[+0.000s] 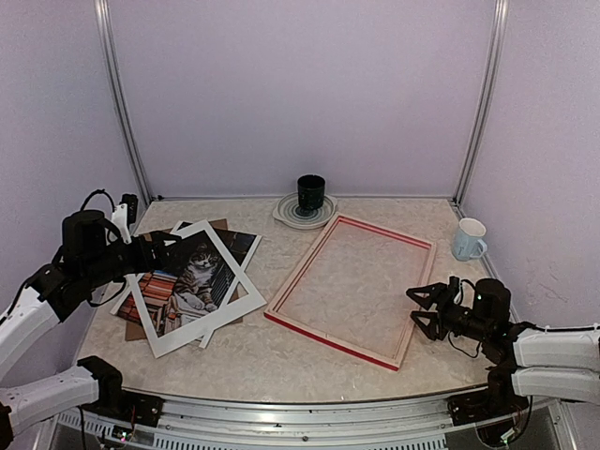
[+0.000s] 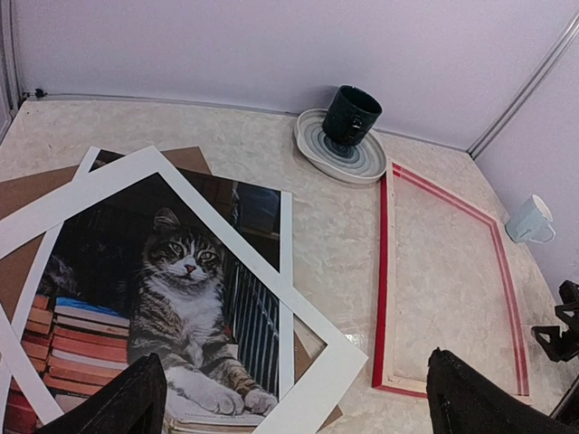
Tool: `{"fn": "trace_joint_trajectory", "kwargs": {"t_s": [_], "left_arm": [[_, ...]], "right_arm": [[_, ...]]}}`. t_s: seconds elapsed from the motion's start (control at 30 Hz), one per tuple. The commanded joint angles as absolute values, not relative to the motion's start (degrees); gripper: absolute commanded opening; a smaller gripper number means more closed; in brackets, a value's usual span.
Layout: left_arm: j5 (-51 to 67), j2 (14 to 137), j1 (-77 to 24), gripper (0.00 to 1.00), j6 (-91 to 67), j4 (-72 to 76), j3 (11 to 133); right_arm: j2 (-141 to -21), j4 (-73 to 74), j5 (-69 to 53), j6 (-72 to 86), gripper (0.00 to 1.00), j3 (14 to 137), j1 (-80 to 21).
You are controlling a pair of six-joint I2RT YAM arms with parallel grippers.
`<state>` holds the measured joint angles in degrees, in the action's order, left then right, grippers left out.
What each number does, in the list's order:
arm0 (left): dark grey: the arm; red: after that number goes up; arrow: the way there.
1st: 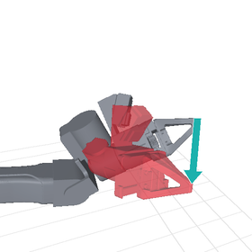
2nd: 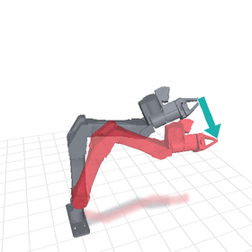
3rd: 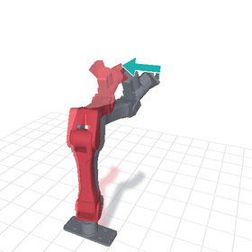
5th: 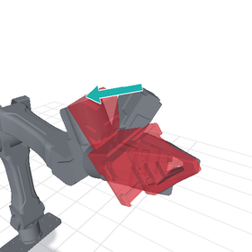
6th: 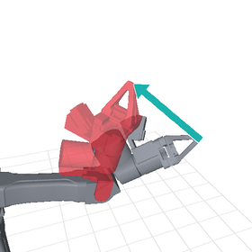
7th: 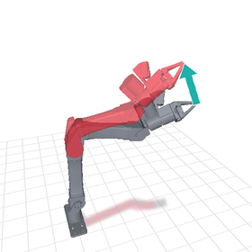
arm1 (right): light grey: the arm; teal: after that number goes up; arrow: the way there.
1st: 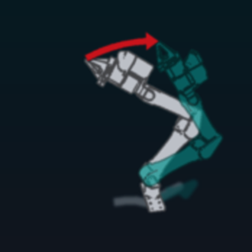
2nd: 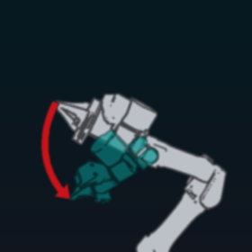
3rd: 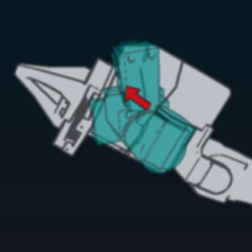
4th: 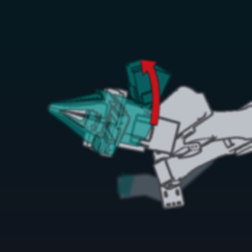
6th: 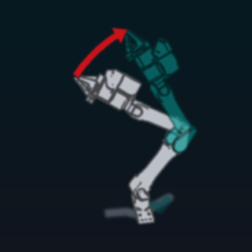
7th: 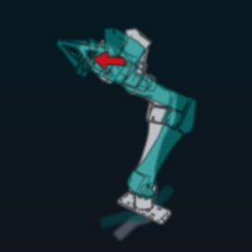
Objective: Put the photo into the frame
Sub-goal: Place the glass panel at the frame body.
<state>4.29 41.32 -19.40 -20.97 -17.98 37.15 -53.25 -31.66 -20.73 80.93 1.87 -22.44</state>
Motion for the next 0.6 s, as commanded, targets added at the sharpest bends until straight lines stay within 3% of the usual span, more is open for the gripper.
{"fn": "trace_joint_trajectory", "kwargs": {"t_s": [0.0, 0.57], "left_arm": [[5.08, 40.87, -18.94, 0.99, -21.01, -16.45, 36.56], [5.06, 40.92, -18.94, 0.99, -20.92, -16.66, 36.83]], "right_arm": [[-53.38, -33.98, -21.90, 85.99, 0.76, 1.31, -22.06], [-60.15, -43.13, -22.20, 92.35, 0.80, 0.09, -22.06]]}}
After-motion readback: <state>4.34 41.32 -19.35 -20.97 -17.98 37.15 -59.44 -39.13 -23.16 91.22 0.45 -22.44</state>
